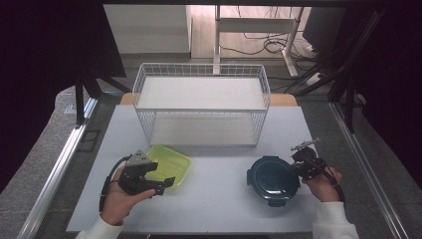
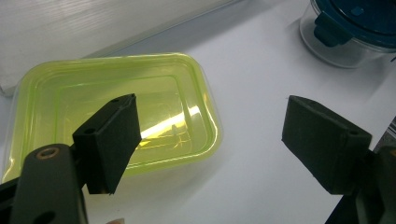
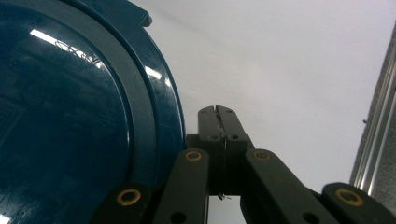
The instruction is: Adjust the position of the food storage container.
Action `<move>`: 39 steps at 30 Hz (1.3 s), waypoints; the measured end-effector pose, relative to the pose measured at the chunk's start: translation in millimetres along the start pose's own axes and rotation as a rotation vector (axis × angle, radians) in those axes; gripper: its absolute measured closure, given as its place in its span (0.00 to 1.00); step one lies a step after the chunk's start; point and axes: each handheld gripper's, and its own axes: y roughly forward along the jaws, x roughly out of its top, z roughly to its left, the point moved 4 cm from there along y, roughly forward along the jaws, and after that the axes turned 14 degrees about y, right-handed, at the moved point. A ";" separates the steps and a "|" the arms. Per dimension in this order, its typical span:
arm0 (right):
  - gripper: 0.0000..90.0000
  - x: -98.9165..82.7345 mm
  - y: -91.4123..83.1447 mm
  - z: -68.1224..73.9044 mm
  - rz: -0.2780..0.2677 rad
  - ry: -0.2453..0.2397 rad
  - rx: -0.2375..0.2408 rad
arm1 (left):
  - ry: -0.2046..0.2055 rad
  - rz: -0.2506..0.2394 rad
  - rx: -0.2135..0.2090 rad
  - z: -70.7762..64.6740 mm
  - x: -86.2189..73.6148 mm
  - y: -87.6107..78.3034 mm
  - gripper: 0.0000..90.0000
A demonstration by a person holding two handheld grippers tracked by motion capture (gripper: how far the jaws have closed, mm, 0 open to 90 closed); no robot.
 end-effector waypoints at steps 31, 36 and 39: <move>1.00 -3.3 1.2 86.4 0.000 -0.128 0.080 | -0.005 0.010 -0.002 2.9 -3.0 1.7 0.21; 0.99 -3.1 -4.3 80.2 -0.034 -0.125 0.111 | -0.014 -0.001 -0.019 2.7 -2.7 0.4 0.21; 0.99 -9.1 -12.5 65.0 -0.048 -0.087 0.100 | -0.016 -0.003 -0.020 2.8 -3.3 -0.5 0.21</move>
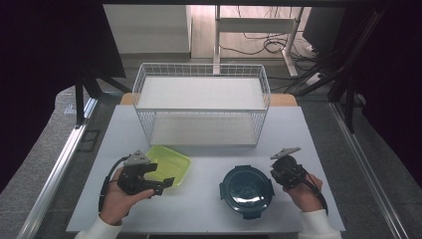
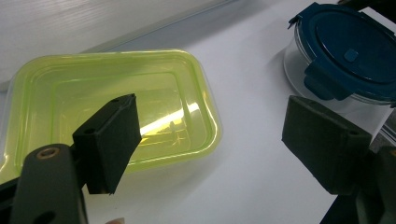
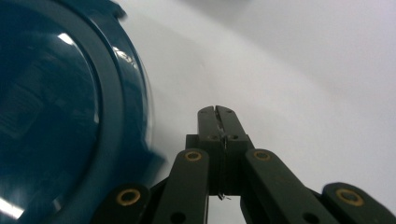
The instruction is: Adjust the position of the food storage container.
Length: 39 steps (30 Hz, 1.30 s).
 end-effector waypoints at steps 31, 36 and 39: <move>1.00 -35.5 6.2 12.4 0.064 -0.020 0.043 | -0.029 -0.006 -0.026 0.8 -0.9 -1.2 0.20; 1.00 -35.3 5.2 18.4 0.081 -0.017 0.024 | -0.027 -0.005 -0.023 0.6 -0.6 -0.8 0.20; 0.99 -35.1 4.7 25.5 0.095 -0.011 0.032 | -0.024 -0.003 -0.025 0.6 -0.7 0.2 0.20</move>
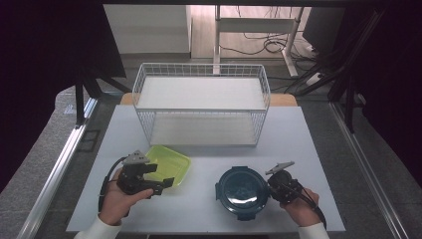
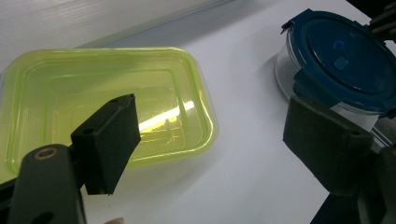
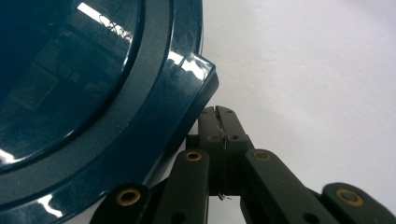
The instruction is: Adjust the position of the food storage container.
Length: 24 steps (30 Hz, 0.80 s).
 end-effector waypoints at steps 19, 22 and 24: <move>0.99 4.2 5.5 42.7 -0.002 -0.061 0.048 | 0.009 0.008 0.000 -1.0 -0.4 1.7 0.20; 0.99 4.4 8.2 46.3 0.000 -0.065 0.053 | 0.010 0.011 0.000 -0.5 -0.8 2.1 0.20; 0.99 4.4 9.6 48.3 -0.002 -0.066 0.061 | 0.008 0.010 0.001 -0.3 -0.9 2.0 0.20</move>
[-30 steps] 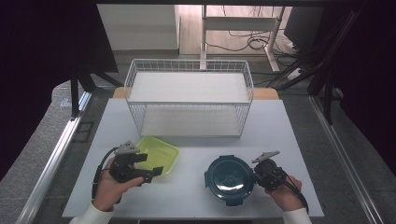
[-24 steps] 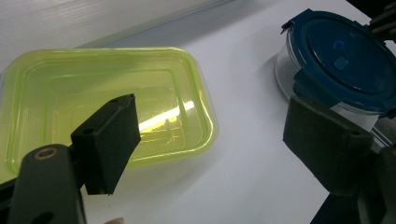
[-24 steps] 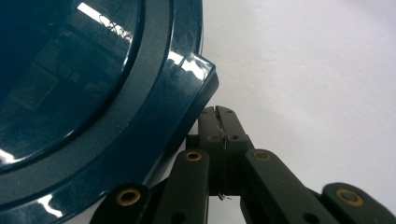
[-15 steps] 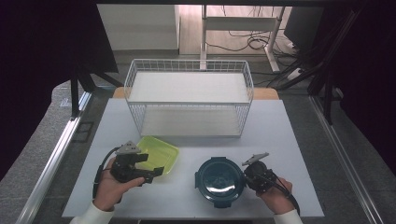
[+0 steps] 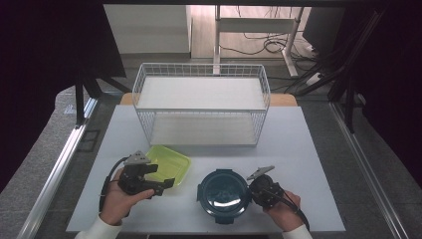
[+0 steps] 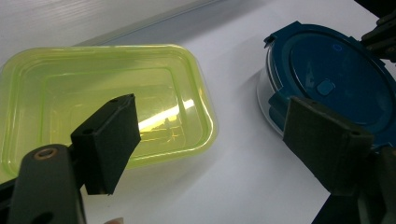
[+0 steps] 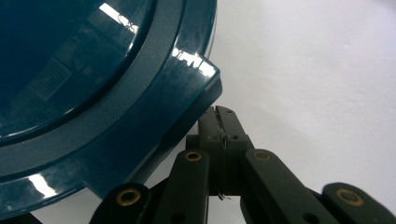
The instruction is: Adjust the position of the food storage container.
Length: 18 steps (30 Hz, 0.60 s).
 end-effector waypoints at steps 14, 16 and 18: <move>0.99 2.1 1.4 9.4 -0.002 -0.029 0.025 | -0.002 0.006 -0.001 1.7 -1.3 1.9 0.20; 0.99 1.2 -3.6 5.9 -0.010 -0.038 0.044 | -0.006 0.001 -0.001 2.4 -2.0 2.6 0.20; 0.99 1.0 -6.7 2.2 -0.021 -0.031 0.036 | -0.009 0.000 0.004 4.9 -3.6 4.1 0.20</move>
